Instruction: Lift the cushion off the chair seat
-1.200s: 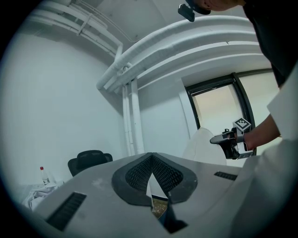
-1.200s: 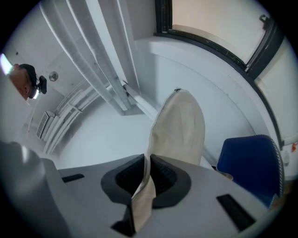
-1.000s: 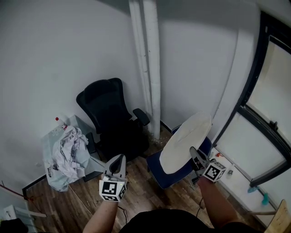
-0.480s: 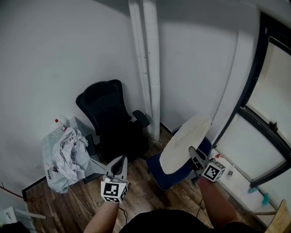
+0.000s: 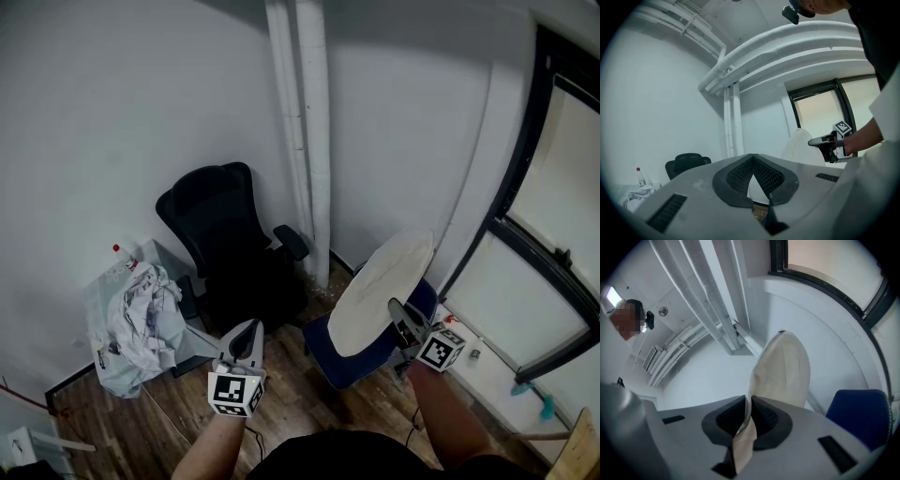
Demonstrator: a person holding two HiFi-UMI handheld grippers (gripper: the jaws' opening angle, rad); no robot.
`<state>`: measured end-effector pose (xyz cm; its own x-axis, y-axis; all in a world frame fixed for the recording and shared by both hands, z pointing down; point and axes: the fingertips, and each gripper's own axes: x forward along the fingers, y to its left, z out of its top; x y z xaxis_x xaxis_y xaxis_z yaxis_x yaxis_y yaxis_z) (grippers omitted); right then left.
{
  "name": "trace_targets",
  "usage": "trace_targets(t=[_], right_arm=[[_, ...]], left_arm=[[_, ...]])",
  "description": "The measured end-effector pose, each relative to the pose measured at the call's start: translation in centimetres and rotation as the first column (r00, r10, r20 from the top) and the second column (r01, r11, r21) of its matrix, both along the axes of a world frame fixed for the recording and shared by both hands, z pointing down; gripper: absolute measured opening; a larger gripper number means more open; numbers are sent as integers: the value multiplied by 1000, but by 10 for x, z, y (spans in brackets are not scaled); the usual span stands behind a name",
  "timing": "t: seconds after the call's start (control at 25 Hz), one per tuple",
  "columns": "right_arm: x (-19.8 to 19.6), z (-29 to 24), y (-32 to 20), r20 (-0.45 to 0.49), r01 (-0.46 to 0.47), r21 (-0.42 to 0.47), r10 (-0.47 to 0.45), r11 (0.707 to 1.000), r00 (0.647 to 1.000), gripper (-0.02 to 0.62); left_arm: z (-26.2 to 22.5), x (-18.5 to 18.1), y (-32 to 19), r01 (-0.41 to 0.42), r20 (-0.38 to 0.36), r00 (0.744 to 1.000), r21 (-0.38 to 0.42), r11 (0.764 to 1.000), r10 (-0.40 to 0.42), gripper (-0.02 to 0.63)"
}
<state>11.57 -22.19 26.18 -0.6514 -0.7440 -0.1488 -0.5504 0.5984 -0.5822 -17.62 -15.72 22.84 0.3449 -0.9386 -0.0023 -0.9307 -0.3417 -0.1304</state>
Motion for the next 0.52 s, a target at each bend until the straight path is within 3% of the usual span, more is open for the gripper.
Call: trace_targets(t=[0.52], right_arm=[[-5, 5, 6, -21, 0, -8, 0, 1000, 1000, 38]], left_arm=[[7, -2, 1, -7, -19, 1000, -7, 1000, 6, 5]])
